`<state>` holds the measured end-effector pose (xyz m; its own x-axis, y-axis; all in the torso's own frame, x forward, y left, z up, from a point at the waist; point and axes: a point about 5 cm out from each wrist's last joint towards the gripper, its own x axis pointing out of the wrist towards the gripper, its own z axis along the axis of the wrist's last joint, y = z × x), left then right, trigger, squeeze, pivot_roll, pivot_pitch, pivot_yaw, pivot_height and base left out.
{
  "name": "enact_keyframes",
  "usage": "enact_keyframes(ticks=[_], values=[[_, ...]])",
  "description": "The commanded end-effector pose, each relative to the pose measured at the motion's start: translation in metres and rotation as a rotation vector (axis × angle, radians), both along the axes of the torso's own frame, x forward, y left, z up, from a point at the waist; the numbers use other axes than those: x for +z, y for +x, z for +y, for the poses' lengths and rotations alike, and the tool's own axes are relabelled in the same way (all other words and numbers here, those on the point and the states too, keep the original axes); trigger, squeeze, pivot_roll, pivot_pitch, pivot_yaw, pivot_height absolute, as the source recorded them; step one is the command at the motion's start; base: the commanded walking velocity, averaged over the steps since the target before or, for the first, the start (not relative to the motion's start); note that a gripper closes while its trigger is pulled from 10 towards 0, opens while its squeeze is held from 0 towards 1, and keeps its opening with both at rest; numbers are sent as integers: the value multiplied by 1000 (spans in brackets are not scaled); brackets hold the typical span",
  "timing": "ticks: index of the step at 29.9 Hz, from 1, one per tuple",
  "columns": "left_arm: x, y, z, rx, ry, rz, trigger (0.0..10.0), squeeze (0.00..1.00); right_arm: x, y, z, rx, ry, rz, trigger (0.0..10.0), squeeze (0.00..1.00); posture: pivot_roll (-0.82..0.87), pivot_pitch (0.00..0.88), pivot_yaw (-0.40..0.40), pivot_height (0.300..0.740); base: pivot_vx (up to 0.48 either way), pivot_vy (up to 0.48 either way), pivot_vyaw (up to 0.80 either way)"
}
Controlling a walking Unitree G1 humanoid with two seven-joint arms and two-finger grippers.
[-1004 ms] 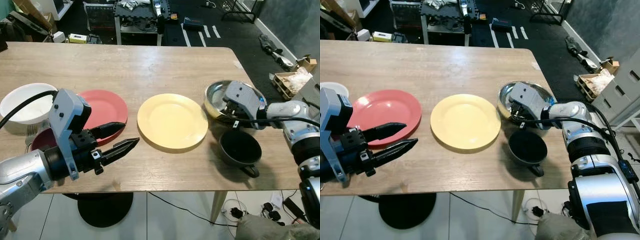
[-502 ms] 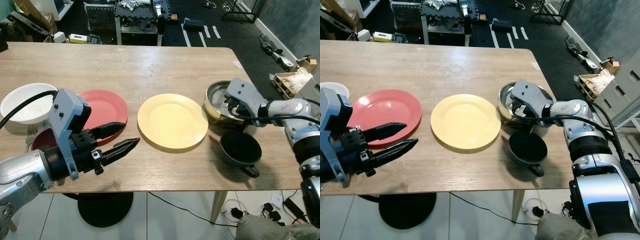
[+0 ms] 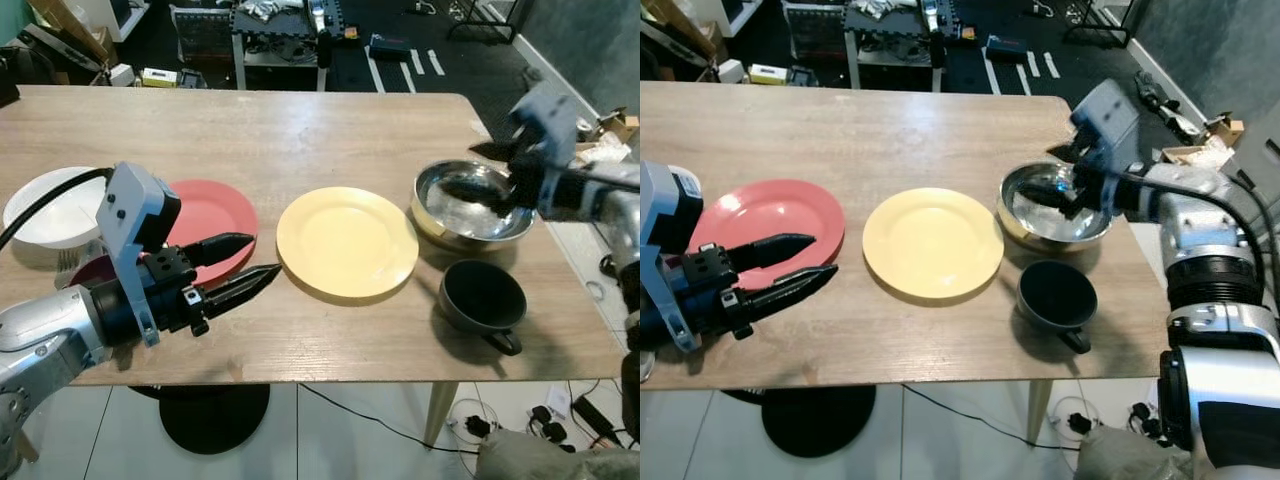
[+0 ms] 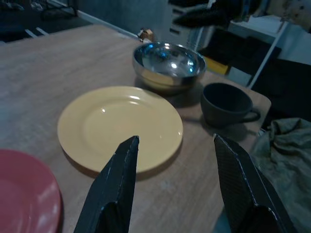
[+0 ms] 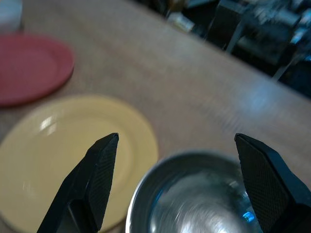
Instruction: Setting the table
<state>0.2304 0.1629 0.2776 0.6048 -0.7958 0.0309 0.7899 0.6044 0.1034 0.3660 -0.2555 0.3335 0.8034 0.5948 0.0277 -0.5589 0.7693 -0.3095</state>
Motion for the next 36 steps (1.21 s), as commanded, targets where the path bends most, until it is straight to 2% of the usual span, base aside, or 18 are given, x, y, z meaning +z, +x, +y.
enact_keyframes(ticks=[1, 3, 5, 7, 9, 10, 11, 13, 15, 17, 19, 20, 21, 24, 26, 28, 32, 36], values=[[0, 2, -1, 3, 3, -14, 10000, 0, 6, -8, -12, -69, 117, -60, 10000, 0, 16, 87, 97, 740, 0, 0, 0], [1, 4, -1, 12, 1, -23, 10000, 0, 6, -10, -16, -102, 154, -90, 10000, 0, 16, 87, 97, 740, 0, 0, 0], [0, 14, 0, 95, 3, -35, 10000, 0, -1, -14, -23, -230, 256, -170, 10000, 0, 14, 58, 117, 740, 0, 0, 0], [0, 14, 0, 95, 3, -35, 10000, 0, -1, -14, -23, -230, 256, -170, 10000, 0, 14, 58, 117, 740, 0, 0, 0], [-6, 29, 3, 221, 19, -14, 10000, 0, -22, -25, -21, -352, 369, -227, 10000, 0, 8, 37, 130, 740, 0, 0, 0], [-6, 29, 3, 221, 19, -14, 10000, 0, -22, -25, -21, -352, 369, -227, 10000, 0, 8, 37, 130, 740, 0, 0, 0], [-7, 38, 5, 282, 18, 3, 10000, 0, -38, -37, -12, -399, 397, -250, 10000, 0, -2, 25, 140, 740, 0, 0, 0], [-7, 41, 6, 301, 15, 11, 10000, 0, -43, -41, -8, -409, 437, -250, 10000, 0, -7, 20, 140, 740, 0, 0, 0], [-6, 53, 12, 414, 15, 5, 10000, 0, -51, -51, 2, -449, 522, -252, 10000, 0, -20, 7, 145, 740, 0, 0, 0], [-7, 56, 14, 449, 15, 15, 10000, 0, -53, -53, 4, -454, 533, -254, 10000, 0, -25, 3, 145, 740, 0, 0, 0], [-7, 62, 19, 532, 16, 11, 10000, 0, -56, -57, 8, -469, 531, -269, 10000, 0, -27, 0, 146, 740, 0, 0, 0], [-5, 65, 23, 613, 20, -24, 10000, 0, -58, -61, 11, -490, 533, -286, 10000, 0, -32, 0, 145, 740, 0, 0, 0], [-3, 65, 24, 632, 36, -75, 10000, 0, -62, -65, 15, -519, 536, -306, 10000, 0, -33, 0, 143, 740, 0, 0, 0], [-4, 60, 19, 578, 82, -130, 10000, 0, -67, -71, 23, -549, 526, -326, 10000, 0, -31, 0, 140, 740, 0, 0, 0], [-6, 60, 14, 550, 10, -86, 10000, 0, -72, -74, 30, -561, 561, -311, 10000, 0, -33, 0, 139, 740, 0, 0, 0], [-8, 62, 8, 537, -24, -69, 10000, 0, -75, -74, 37, -569, 560, -303, 10000, 0, -33, 0, 137, 740, 0, 0, 0], [-11, 66, -1, 524, -43, -69, 10000, 0, -80, -72, 47, -561, 567, -280, 10000, 0, -37, 0, 133, 740, 0, 0, 0], [-15, 69, -7, 529, -50, -75, 10000, 0, -85, -72, 49, -577, 577, -269, 10000, 0, -42, 0, 128, 740, 0, 0, 0]])
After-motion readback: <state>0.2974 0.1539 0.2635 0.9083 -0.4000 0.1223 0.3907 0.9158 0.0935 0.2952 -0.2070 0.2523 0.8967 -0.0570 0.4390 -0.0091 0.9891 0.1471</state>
